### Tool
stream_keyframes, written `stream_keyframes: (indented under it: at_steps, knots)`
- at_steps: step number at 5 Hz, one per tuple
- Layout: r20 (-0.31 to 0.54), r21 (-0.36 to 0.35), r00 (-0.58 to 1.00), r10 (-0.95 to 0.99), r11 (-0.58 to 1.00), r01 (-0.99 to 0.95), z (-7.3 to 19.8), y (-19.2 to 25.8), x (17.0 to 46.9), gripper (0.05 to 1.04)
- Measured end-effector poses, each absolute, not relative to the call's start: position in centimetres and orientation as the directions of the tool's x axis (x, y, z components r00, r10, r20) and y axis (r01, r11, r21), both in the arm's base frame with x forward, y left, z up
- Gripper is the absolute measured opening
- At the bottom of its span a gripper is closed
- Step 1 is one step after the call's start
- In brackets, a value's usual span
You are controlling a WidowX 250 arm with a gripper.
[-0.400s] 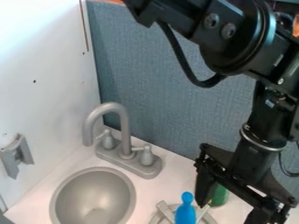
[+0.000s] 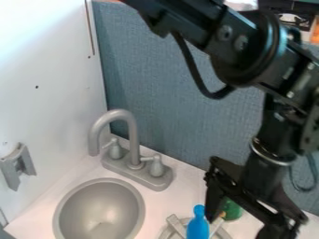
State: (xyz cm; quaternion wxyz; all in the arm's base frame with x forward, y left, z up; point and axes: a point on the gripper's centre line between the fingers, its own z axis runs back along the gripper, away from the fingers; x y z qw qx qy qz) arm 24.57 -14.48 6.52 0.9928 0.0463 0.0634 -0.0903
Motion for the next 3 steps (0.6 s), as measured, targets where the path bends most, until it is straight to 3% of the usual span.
stream_keyframes:
  at_steps: [1,3]
  knots:
    - [-0.124,0.094,0.982,-0.144,0.983,0.156,5.8,-12.8,25.9,1.001]
    - [-0.192,0.143,0.974,-0.118,0.979,0.147,2.9,-10.6,26.9,1.001]
